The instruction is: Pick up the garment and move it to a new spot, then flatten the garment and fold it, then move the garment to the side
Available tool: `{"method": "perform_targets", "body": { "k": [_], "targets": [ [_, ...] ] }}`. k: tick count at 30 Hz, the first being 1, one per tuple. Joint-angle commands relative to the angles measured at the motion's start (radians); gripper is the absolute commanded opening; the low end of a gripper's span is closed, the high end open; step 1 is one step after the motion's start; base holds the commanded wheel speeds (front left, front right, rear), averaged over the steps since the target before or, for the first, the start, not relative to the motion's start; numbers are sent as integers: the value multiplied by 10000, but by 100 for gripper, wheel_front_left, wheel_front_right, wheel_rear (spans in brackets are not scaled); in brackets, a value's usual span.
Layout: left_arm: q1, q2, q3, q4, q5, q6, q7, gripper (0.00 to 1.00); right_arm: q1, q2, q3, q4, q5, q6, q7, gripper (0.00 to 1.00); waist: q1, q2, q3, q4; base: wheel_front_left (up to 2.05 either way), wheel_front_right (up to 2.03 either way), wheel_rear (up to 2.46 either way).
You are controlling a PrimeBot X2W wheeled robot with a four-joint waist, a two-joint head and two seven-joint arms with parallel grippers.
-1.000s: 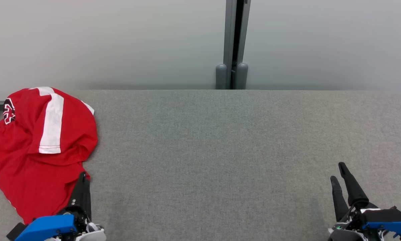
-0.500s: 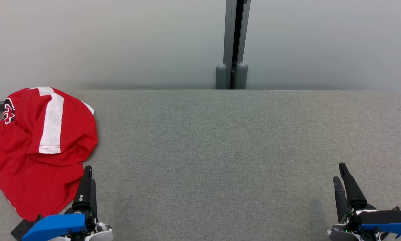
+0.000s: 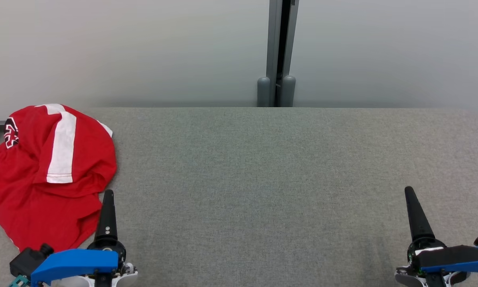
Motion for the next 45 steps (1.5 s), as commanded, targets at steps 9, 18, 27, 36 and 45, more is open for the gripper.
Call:
{"method": "perform_targets", "body": {
  "k": [9,18,27,36,45],
  "targets": [
    [72,87,-373,-297,2591,246,-361,100,180,-71,232,-520,-1992,14,-364,100,0,0,-11,-10,0,0,0],
    [276,91,-665,-273,4629,406,-694,100,345,-79,539,-562,-4013,17,-698,100,0,0,-12,-11,0,0,0],
    [432,95,-769,-111,5714,416,-941,100,407,-85,685,-442,-5394,19,-942,100,0,0,-20,-17,0,0,0],
    [538,98,-813,188,6619,450,-1190,100,480,-91,752,-429,-6552,21,-1189,100,0,0,-34,-23,0,0,0],
    [590,100,-866,313,7371,491,-1419,100,522,-97,820,-355,-7600,22,-1420,100,0,0,-49,-26,0,0,0]
  ]
}}
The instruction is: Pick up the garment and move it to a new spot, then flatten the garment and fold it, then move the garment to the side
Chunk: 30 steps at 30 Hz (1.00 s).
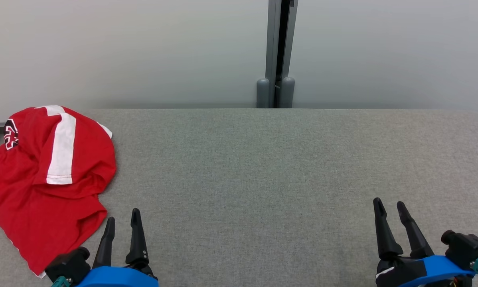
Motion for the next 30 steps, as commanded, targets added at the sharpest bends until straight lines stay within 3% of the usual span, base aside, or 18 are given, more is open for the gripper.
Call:
{"method": "perform_targets", "body": {
  "k": [1,30],
  "targets": [
    [-12,57,-9,-39,285,15,-116,100,74,-80,26,-30,-301,17,-108,100,0,-1,-3,1,0,0,0],
    [127,60,-184,775,2031,-1,-761,100,173,-92,150,238,-2824,23,-735,100,0,-1,-9,8,0,0,0]
  ]
}}
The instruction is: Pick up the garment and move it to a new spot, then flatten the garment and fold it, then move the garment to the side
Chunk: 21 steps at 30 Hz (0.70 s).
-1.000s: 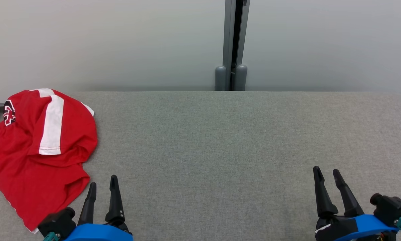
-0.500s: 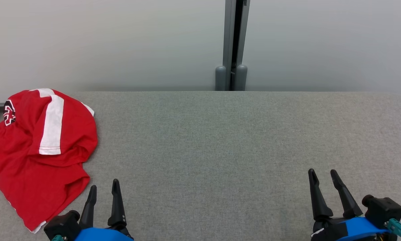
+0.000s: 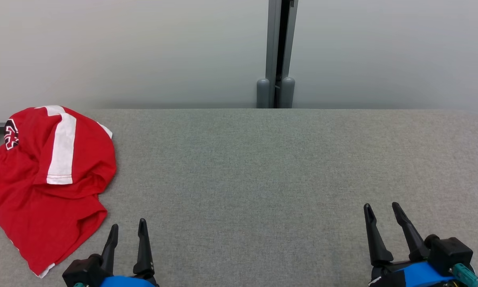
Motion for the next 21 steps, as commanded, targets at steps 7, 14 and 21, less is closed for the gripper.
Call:
{"method": "perform_targets", "body": {
  "k": [7,14,21],
  "targets": [
    [101,32,-121,132,512,25,-211,100,153,-75,34,22,-658,21,-196,100,0,0,-6,12,0,0,0],
    [133,33,-209,246,877,52,-355,100,184,-75,63,123,-1150,22,-337,100,0,0,-6,17,0,0,0],
    [131,33,-293,360,1107,67,-422,100,182,-75,48,324,-1444,16,-408,100,0,0,-5,20,0,0,0]
  ]
}}
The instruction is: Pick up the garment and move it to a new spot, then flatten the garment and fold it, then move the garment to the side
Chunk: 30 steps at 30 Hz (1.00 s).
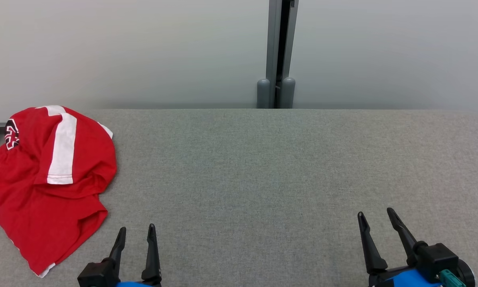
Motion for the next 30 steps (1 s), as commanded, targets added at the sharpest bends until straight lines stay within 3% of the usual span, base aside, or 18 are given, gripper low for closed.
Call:
{"method": "perform_targets", "body": {
  "k": [1,20,25,30],
  "targets": [
    [87,24,-24,51,39,21,-48,100,78,-64,-22,77,-49,4,-61,100,0,-1,1,1,0,0,0],
    [-35,24,-61,166,89,15,-47,100,55,-64,-153,278,25,4,-61,100,0,-1,10,167,0,0,0],
    [-158,24,-77,88,121,34,-47,100,162,-58,-293,272,-59,3,-61,100,0,-1,43,781,0,0,0],
    [-209,19,-41,2,-53,20,-39,100,164,-56,-401,223,-39,4,-59,100,0,-1,94,1867,0,0,0]
  ]
}}
